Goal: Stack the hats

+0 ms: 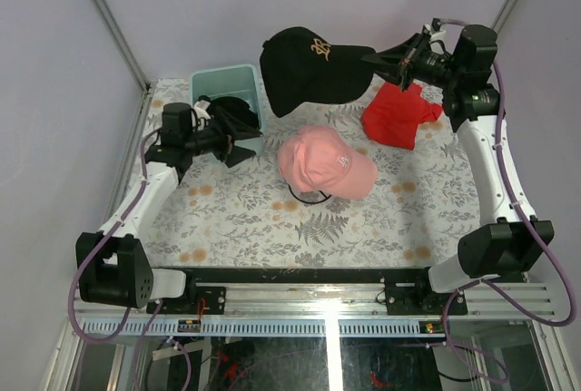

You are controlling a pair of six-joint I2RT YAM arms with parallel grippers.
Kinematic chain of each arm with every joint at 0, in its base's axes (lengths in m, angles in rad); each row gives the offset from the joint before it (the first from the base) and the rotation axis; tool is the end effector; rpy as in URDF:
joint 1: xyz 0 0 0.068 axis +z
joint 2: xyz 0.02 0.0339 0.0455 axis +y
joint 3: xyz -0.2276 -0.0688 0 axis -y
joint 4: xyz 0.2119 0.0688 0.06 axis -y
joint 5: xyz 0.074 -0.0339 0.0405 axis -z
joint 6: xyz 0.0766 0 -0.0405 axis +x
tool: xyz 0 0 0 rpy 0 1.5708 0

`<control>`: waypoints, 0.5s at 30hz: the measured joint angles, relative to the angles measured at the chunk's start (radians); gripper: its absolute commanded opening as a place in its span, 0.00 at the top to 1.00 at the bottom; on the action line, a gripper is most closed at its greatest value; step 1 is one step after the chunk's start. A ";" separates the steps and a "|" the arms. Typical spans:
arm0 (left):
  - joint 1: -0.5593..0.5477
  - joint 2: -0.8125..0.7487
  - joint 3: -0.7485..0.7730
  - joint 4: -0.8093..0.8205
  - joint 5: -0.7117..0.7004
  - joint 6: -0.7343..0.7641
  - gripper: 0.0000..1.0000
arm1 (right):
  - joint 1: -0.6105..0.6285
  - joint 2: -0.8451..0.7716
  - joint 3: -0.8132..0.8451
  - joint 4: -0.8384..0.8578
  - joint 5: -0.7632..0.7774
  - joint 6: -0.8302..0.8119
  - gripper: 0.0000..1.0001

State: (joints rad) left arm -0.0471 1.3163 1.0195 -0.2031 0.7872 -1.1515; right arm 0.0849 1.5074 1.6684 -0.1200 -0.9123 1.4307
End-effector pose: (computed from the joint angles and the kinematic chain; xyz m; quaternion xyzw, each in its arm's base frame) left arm 0.2924 -0.0681 0.2678 -0.2500 0.7789 -0.5382 0.2030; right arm 0.3196 0.0880 0.4388 0.1389 0.6842 0.6667 0.2608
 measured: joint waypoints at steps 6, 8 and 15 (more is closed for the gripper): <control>-0.058 -0.005 -0.081 -0.034 -0.042 0.082 0.38 | -0.062 -0.035 -0.097 -0.019 -0.017 -0.023 1.00; -0.058 -0.006 -0.114 -0.039 -0.067 0.096 0.39 | -0.062 -0.049 -0.122 -0.024 -0.023 -0.024 1.00; -0.058 -0.007 -0.214 -0.045 -0.138 0.151 0.49 | -0.062 -0.099 -0.144 -0.026 -0.025 -0.032 1.00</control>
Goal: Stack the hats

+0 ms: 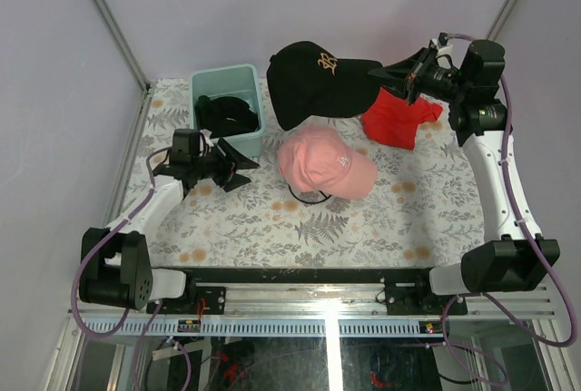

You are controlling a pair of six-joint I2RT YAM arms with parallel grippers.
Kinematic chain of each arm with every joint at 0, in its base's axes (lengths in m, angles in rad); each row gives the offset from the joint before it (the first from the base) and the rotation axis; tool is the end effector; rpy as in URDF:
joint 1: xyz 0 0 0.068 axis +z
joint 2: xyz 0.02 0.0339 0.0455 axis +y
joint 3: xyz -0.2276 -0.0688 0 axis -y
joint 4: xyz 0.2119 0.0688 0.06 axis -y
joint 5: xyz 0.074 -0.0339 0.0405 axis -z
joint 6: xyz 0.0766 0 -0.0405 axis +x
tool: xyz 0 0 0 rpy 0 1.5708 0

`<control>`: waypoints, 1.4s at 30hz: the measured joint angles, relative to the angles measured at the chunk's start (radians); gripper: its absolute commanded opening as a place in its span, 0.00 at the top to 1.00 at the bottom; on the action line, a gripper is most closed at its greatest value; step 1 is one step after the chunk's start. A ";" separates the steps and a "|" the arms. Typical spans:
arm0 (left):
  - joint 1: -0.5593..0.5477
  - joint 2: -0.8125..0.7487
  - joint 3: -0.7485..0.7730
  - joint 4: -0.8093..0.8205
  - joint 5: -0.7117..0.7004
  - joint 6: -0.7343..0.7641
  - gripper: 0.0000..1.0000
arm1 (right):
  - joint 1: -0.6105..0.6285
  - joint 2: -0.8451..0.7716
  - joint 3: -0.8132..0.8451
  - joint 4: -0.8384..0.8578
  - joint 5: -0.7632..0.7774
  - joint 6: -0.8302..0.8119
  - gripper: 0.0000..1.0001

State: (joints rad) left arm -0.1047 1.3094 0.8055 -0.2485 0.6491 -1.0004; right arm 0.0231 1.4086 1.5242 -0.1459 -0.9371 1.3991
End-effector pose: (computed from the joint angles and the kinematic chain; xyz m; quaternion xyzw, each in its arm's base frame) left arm 0.2679 -0.0747 0.1913 -0.2622 0.8387 -0.4469 0.1674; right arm 0.3046 0.0688 0.4185 0.1637 0.6944 0.6511 0.2592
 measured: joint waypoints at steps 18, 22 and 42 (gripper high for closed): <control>0.103 0.344 0.187 0.069 -0.191 0.151 0.86 | 0.000 -0.056 -0.030 -0.051 0.005 -0.032 1.00; 0.115 0.407 0.253 0.102 -0.180 0.159 0.75 | 0.000 -0.060 -0.032 -0.069 0.004 -0.050 1.00; -0.030 0.314 0.048 0.230 -0.002 0.032 0.44 | 0.000 -0.040 -0.066 0.029 -0.005 -0.037 1.00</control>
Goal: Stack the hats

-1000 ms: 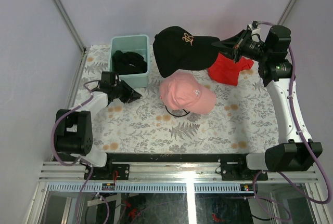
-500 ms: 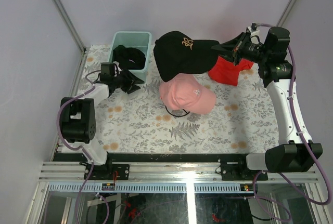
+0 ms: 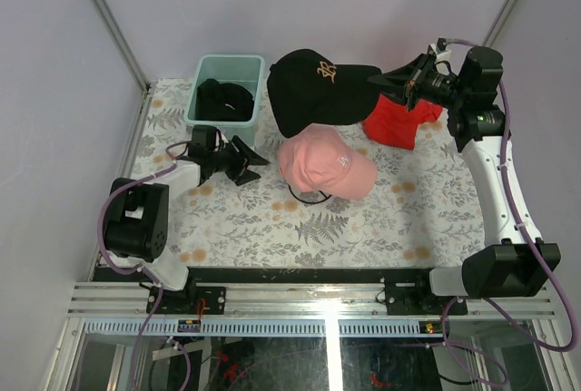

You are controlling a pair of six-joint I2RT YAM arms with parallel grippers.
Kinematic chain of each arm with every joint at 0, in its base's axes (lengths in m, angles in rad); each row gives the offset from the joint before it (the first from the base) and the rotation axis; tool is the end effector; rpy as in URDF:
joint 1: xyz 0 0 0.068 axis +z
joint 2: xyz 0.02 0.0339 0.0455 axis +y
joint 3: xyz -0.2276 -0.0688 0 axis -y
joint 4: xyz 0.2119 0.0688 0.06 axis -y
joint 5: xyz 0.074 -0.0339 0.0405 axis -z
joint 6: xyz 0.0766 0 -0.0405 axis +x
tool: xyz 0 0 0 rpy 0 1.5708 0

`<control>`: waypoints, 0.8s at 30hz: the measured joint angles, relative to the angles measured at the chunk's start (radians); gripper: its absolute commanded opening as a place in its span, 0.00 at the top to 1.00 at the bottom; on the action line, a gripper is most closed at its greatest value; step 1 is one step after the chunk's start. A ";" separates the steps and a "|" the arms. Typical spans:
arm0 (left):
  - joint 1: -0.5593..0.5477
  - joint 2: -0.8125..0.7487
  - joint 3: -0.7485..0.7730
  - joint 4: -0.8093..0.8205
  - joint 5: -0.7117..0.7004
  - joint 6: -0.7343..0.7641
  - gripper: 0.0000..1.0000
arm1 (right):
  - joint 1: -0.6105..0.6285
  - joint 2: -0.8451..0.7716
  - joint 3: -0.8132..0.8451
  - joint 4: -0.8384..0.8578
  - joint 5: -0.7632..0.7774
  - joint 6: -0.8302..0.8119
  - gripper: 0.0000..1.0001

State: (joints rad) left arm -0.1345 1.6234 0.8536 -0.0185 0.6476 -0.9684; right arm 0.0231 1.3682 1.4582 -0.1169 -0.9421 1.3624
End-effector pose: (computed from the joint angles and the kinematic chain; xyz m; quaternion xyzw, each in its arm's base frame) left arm 0.3120 -0.0889 0.1406 -0.2440 0.8504 -0.4399 0.1538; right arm 0.2973 0.0688 0.4120 0.1481 0.6971 0.6472 0.2706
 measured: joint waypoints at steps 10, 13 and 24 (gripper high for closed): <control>-0.063 0.074 0.008 0.098 0.028 -0.094 0.43 | 0.003 0.000 -0.031 -0.002 -0.003 -0.027 1.00; -0.082 0.095 0.022 0.114 0.035 -0.111 0.43 | 0.026 0.012 -0.052 0.002 0.003 -0.045 1.00; -0.101 0.109 0.033 0.138 0.049 -0.137 0.42 | 0.112 0.094 -0.161 0.154 0.018 -0.099 1.00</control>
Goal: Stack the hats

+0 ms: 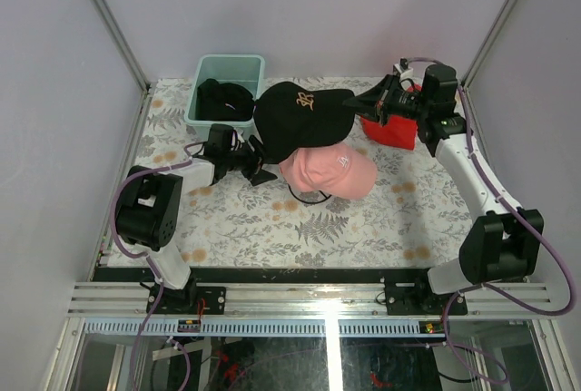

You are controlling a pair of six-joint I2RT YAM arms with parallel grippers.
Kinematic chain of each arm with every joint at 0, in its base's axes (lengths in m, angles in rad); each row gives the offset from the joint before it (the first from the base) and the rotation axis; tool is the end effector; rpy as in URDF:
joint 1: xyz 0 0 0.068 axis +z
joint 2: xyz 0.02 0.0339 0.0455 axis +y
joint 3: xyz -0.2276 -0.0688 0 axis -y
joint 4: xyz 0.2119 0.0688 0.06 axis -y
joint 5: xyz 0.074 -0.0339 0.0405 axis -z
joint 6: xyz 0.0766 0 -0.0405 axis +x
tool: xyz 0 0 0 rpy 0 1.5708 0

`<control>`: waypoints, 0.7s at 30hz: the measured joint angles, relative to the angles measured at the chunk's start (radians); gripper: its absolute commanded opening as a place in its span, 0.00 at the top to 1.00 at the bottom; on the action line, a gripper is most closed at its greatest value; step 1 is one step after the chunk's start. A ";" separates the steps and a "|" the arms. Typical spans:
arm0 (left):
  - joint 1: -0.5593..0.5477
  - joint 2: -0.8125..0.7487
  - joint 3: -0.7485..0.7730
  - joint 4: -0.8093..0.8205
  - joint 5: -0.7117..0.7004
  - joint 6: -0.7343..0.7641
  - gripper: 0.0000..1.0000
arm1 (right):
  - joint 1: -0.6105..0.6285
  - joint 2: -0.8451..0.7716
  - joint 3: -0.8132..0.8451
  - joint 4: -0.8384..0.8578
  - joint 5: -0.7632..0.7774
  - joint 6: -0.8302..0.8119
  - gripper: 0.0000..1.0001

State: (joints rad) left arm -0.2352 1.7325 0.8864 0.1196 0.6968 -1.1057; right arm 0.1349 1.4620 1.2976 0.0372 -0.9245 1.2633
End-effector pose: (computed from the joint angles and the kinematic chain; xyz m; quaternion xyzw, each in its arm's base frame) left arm 0.3204 -0.1273 0.1311 -0.2347 0.8364 -0.4833 0.1082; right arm 0.3221 0.1054 0.3490 0.1103 0.7253 0.6368 0.2372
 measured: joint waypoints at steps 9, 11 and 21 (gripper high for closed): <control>0.000 0.006 0.000 0.006 0.005 0.000 0.42 | 0.001 0.016 -0.164 0.103 -0.001 -0.021 1.00; 0.000 0.011 0.000 0.008 0.007 -0.001 0.42 | 0.004 0.023 -0.187 0.121 -0.001 -0.020 1.00; 0.000 0.031 0.000 0.016 0.014 -0.001 0.42 | 0.021 0.029 -0.204 0.100 0.003 -0.060 1.00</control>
State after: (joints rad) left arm -0.2352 1.7630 0.8864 0.1356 0.7109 -1.1065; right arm 0.1562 1.4906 1.0939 0.1371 -0.9211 1.2037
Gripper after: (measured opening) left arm 0.582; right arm 0.039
